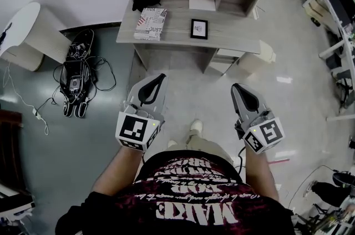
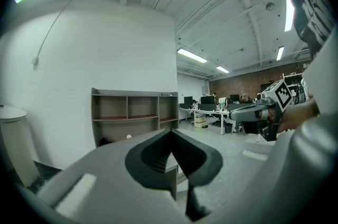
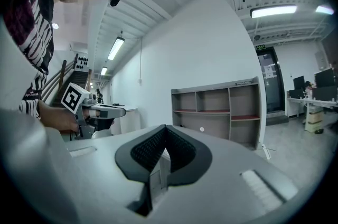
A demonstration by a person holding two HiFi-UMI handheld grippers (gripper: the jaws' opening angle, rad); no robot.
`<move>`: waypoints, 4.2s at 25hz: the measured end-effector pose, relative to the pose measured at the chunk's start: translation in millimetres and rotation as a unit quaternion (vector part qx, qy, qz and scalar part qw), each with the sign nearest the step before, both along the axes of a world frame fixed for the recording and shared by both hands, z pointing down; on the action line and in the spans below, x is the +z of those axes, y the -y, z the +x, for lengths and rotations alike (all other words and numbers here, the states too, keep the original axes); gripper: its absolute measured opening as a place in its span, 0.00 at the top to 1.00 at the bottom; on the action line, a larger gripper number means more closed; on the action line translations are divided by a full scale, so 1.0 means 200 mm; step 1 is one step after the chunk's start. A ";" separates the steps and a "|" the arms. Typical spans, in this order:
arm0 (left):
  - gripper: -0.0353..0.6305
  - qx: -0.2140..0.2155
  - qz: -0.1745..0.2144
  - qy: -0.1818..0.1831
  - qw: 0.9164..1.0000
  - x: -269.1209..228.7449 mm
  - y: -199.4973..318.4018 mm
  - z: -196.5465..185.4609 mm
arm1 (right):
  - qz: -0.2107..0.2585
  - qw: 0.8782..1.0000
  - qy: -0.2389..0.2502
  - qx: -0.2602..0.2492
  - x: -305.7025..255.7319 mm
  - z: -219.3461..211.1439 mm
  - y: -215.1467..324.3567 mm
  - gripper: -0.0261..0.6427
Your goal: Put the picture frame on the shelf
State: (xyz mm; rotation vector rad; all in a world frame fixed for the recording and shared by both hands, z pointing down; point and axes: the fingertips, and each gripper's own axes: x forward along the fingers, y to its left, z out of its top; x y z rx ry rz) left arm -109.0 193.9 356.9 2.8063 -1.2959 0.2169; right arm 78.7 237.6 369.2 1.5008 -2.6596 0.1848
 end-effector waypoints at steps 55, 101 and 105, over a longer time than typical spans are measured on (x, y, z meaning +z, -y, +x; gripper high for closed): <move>0.95 -0.053 -0.004 0.017 0.998 0.02 0.81 0.34 | -0.006 0.999 0.014 -0.046 0.06 0.39 0.87 0.92; 0.95 -0.016 -0.016 0.015 1.000 0.08 1.80 0.06 | -0.011 1.000 0.012 -0.011 0.05 0.11 1.83 0.92; 0.95 -0.006 -0.014 0.013 1.000 0.07 1.91 0.02 | -0.008 1.000 0.006 -0.004 0.03 0.05 1.92 0.92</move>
